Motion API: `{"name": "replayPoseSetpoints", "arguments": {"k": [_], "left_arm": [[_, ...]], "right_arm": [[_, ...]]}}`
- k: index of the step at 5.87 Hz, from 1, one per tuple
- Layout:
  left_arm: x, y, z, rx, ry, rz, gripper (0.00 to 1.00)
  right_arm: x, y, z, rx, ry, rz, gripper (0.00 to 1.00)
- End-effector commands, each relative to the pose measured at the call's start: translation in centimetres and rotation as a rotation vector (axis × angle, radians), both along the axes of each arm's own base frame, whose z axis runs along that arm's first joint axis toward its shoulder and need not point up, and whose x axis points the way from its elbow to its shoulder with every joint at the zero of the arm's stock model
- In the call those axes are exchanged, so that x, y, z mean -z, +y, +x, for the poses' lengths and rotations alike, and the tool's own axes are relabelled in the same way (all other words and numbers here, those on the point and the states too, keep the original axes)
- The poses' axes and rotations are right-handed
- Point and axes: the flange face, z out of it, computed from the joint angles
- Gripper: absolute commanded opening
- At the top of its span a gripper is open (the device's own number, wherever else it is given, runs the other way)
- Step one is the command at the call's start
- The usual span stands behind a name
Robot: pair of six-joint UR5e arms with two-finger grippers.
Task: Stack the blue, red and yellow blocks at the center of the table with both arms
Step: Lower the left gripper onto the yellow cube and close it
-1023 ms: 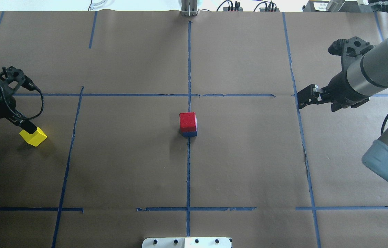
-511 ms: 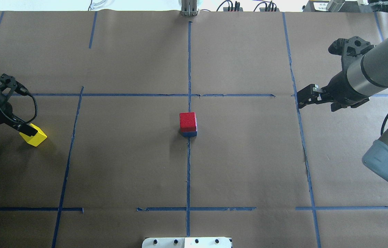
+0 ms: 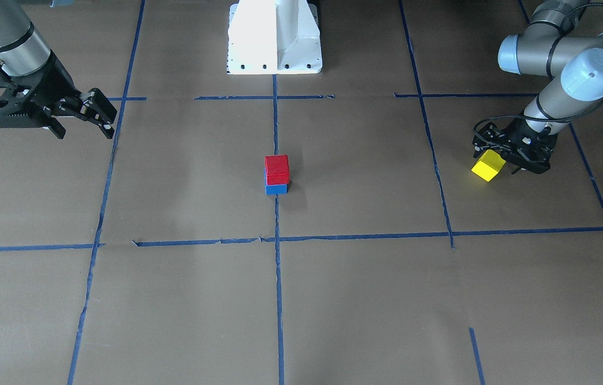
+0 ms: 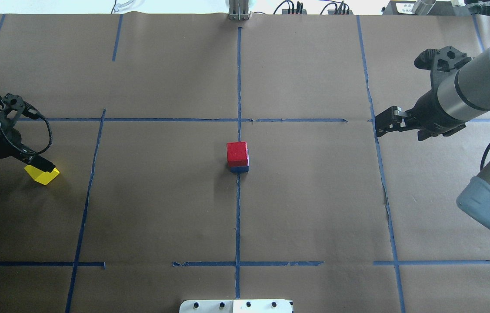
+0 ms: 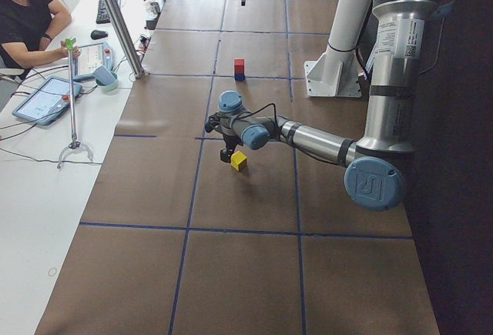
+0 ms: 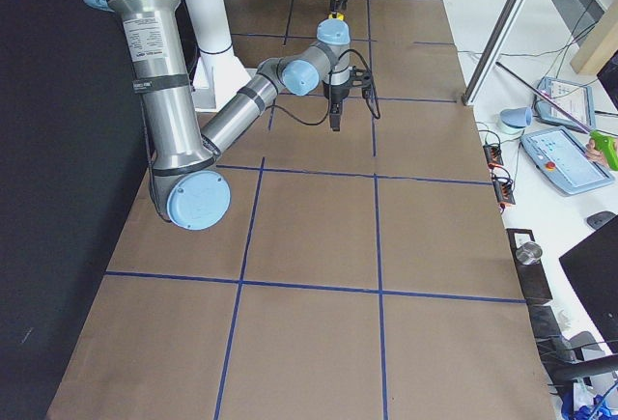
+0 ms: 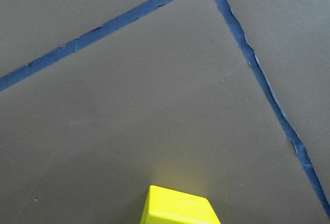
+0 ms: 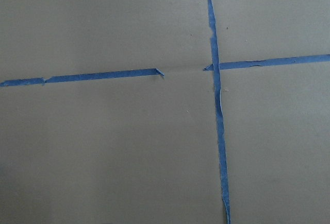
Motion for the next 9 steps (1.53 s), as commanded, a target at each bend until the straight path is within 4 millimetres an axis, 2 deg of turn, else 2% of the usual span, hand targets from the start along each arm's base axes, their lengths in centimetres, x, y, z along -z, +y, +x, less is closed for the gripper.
{"name": "replayPoseSetpoints", "arguments": {"k": [1, 2, 5, 7, 9], "left_arm": [[-0.3, 0.4, 0.9, -0.012, -0.007, -0.009, 1.0], [-0.6, 1.1, 1.9, -0.032, -0.011, -0.015, 1.0], [-1.2, 1.4, 2.6, -0.026, -0.053, 0.014, 0.98], [-1.3, 1.5, 2.6, -0.029, -0.056, 0.015, 0.79], [-1.4, 1.4, 2.6, -0.02, -0.07, 0.026, 0.77]], "right_arm": [[-0.1, 0.0, 0.0, 0.0, 0.001, -0.001, 1.0], [-0.1, -0.1, -0.1, 0.0, 0.002, -0.002, 1.0], [-0.1, -0.1, -0.1, 0.001, 0.002, -0.001, 1.0], [-0.1, -0.1, -0.1, 0.001, 0.002, -0.001, 1.0], [-0.1, -0.1, -0.1, 0.0, 0.002, -0.002, 1.0]]}}
